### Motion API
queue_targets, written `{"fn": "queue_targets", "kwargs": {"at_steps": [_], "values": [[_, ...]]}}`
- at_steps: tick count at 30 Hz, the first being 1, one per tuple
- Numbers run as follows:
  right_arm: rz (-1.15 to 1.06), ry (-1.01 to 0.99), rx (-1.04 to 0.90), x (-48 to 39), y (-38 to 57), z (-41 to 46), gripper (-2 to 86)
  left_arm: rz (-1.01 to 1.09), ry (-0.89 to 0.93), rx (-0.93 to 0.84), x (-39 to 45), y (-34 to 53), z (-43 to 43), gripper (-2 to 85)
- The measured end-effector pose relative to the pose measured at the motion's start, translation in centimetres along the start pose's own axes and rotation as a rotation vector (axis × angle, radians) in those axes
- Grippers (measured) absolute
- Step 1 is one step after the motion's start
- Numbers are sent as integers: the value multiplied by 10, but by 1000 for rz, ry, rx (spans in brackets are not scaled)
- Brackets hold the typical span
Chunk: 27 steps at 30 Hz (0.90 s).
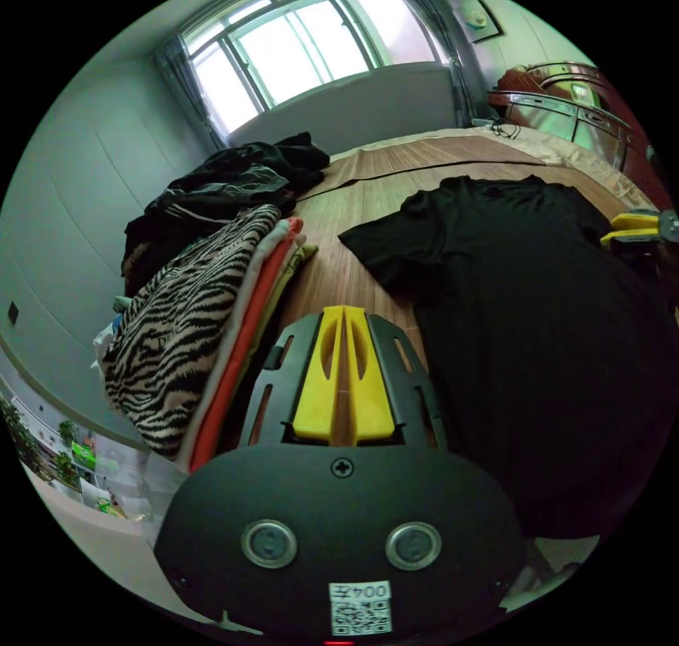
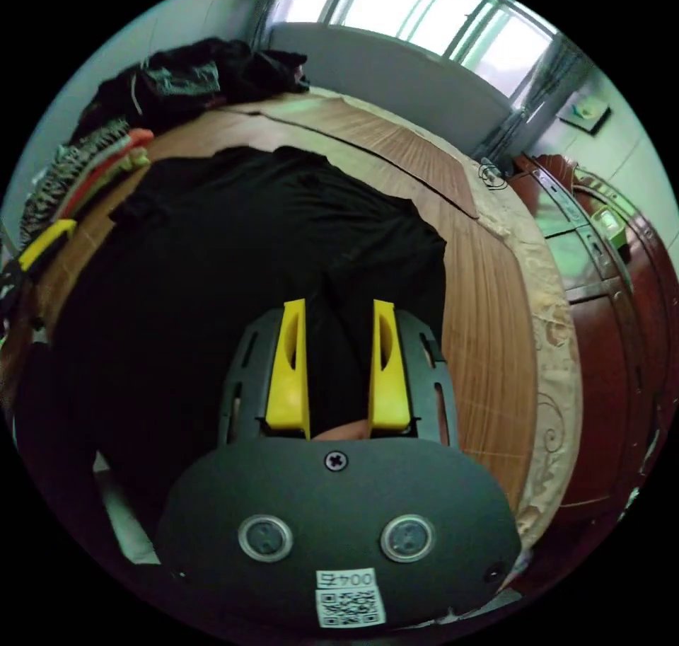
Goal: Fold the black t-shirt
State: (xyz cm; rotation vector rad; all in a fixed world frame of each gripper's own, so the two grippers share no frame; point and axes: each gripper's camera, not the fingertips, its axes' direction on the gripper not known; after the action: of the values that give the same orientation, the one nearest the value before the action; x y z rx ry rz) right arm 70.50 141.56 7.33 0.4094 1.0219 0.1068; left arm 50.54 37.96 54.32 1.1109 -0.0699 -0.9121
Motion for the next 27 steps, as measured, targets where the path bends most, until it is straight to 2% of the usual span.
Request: {"fn": "queue_targets", "kwargs": {"at_steps": [2, 7, 12, 20, 24, 27], "values": [[52, -86, 45, 29, 30, -19, 123, 17, -9, 1, 3, 2, -5, 4], [310, -88, -12, 110, 93, -17, 92, 32, -18, -5, 7, 6, -14, 4], [587, -282, -4, 185, 124, 1, 96, 18, -4, -25, 4, 8, -16, 3], [417, -410, -103, 203, 98, 36, 101, 49, -17, -37, 10, 10, -19, 3], [330, -267, -150, 196, 94, 39, 46, 54, -18, -40, 10, 9, -19, 3], [437, -219, -134, 217, 102, 40, 29, 55, -16, -42, 9, 9, -17, 3]]}}
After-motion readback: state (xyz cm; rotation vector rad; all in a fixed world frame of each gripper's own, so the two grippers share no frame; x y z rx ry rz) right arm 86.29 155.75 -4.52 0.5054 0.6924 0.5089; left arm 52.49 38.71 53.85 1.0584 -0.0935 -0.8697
